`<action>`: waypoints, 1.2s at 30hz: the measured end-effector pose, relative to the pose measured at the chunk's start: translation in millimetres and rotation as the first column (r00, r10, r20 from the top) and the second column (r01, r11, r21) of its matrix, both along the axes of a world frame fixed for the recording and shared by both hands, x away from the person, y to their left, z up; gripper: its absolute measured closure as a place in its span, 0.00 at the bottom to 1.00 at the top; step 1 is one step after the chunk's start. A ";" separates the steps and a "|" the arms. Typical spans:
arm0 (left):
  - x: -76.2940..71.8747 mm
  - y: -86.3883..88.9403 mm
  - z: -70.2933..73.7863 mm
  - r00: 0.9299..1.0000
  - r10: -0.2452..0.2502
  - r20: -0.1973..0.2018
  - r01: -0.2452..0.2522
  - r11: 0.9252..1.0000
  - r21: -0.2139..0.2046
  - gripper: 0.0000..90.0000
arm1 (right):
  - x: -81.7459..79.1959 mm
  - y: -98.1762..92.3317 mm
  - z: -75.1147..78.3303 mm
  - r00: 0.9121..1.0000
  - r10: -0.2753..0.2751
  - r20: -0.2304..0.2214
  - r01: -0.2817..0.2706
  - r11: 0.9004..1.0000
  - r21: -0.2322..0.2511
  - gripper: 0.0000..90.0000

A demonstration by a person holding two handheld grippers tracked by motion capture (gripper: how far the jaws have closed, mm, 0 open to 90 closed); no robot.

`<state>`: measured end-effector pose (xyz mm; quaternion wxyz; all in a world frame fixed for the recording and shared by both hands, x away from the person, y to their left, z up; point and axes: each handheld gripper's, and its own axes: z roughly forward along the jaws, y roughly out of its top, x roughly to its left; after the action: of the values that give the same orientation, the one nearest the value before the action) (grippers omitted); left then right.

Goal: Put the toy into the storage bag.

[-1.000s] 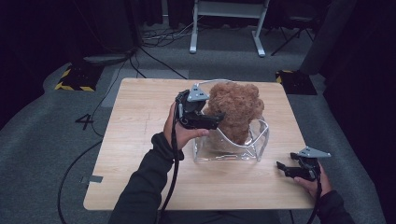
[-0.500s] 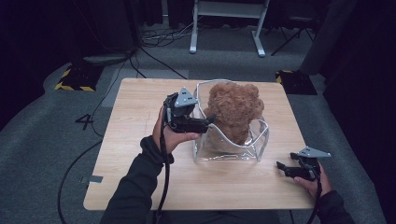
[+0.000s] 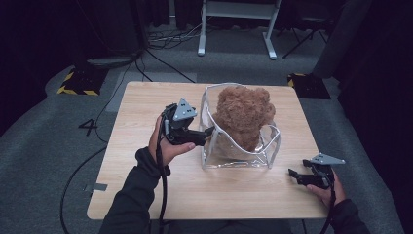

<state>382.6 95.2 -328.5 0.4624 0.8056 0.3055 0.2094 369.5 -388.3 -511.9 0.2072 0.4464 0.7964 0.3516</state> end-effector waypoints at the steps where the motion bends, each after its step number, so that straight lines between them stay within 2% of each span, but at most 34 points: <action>1: -0.6 0.8 -1.7 1.000 0.008 0.004 -0.008 1.000 0.010 0.19 | 0.0 0.0 0.0 1.000 0.000 0.000 0.000 1.000 0.000 0.22; 6: -3.2 6.0 -8.5 1.000 0.006 0.005 -0.006 1.000 0.024 0.19 | 0.0 0.0 0.0 1.000 0.000 0.000 0.000 1.000 0.000 0.22; 9: -4.0 9.3 -13.9 1.000 0.013 0.007 -0.013 0.999 0.048 0.19 | 0.1 0.0 -0.1 1.000 0.000 0.000 0.000 1.000 0.001 0.22; 20: -5.6 24.2 -40.7 0.999 0.038 -0.037 -0.035 0.996 0.085 0.18 | 0.2 0.0 -0.1 1.000 0.000 -0.001 0.000 1.000 0.001 0.22; 26: -6.5 30.0 -51.3 0.998 0.051 -0.045 -0.045 0.991 0.122 0.18 | 0.2 0.0 -0.1 1.000 0.000 -0.001 0.000 1.000 0.001 0.22; 36: -8.1 35.7 -75.5 0.995 0.082 -0.054 -0.070 0.978 0.196 0.18 | 0.2 0.0 -0.1 1.000 -0.001 -0.001 0.001 1.000 0.001 0.22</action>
<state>374.4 130.9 -404.0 0.3637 0.8405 0.3286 0.2307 369.8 -388.3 -512.0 0.2067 0.4468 0.7961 0.3519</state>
